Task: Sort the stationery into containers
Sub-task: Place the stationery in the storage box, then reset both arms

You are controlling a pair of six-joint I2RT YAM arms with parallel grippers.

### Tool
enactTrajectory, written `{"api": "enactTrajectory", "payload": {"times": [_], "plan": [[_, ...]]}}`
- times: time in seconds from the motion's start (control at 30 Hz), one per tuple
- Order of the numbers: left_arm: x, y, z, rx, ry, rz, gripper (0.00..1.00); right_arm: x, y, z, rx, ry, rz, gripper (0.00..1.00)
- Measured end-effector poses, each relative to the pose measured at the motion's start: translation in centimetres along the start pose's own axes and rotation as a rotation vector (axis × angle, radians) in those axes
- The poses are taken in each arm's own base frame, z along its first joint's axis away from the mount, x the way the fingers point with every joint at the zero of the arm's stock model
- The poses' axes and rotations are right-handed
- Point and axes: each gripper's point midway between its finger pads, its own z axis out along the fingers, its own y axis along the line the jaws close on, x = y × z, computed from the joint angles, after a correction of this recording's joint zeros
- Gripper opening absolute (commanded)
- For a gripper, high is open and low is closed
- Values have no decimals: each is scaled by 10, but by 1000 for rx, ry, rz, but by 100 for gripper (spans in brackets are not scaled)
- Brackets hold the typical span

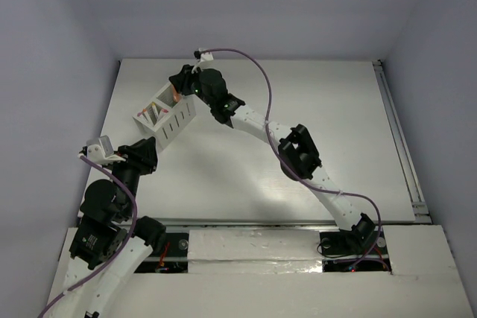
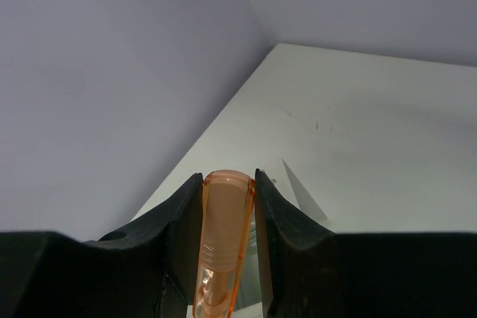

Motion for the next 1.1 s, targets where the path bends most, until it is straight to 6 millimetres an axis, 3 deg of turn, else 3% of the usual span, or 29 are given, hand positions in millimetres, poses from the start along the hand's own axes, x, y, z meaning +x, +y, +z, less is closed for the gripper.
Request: {"api": "enactTrajectory", "payload": {"times": [0.27, 0.47, 0.6, 0.8, 0.93, 1.03, 1.1], "plan": [[0, 0, 0, -2, -1, 0, 28, -25, 16, 7, -61, -89, 8, 30], [0, 1, 0, -3, 1, 1, 28, -2, 5, 11, -48, -62, 17, 34], [1, 1, 0, -5, 5, 2, 28, 11, 0, 12, -42, -43, 30, 51], [2, 2, 0, -7, 7, 4, 28, 9, 3, 12, -59, -53, 35, 64], [2, 2, 0, -7, 7, 4, 28, 6, 6, 12, -80, -69, 35, 65], [2, 2, 0, -7, 8, 4, 28, 15, 4, 9, -84, -51, 34, 65], [2, 2, 0, -8, 7, 4, 29, 22, 1, 1, -72, -19, 31, 55]]}}
